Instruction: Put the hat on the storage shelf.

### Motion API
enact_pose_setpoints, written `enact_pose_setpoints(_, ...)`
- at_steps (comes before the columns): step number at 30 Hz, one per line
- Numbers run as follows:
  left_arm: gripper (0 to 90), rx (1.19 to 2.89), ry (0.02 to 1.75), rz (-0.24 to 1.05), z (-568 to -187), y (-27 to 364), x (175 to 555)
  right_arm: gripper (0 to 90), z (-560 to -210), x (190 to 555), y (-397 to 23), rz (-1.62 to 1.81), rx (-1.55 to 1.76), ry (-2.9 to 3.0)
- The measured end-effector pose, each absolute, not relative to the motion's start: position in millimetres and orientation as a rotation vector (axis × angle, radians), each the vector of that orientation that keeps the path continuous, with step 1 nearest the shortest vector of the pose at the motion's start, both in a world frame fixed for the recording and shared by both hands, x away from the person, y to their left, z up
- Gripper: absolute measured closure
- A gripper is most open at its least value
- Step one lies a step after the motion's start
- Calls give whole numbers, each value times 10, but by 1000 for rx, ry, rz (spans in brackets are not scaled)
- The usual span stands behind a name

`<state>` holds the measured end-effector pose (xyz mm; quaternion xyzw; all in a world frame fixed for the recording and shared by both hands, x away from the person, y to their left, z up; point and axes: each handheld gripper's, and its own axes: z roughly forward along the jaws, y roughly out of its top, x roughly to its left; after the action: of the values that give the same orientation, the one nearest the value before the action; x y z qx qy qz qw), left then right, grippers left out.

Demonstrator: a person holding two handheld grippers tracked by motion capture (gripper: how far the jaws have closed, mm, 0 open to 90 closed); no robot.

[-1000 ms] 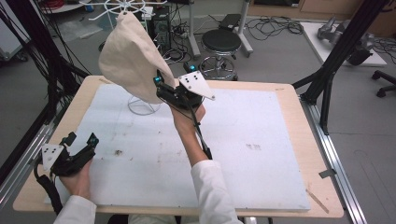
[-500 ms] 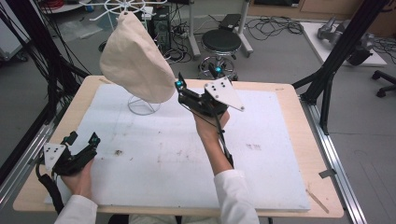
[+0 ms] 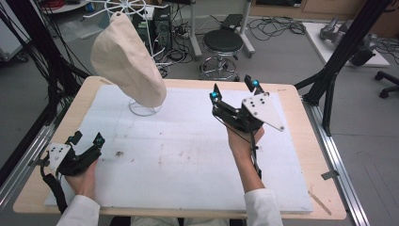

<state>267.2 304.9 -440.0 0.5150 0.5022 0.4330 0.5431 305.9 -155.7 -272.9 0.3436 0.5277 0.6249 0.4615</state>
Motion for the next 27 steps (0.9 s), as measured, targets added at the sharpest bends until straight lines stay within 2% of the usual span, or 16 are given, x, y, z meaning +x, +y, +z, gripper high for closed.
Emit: enact_pose_setpoints(27,254,1221,1180,1047,-4387,3037,2674,122,-3015,2788,-2183,1456,1001,1268)
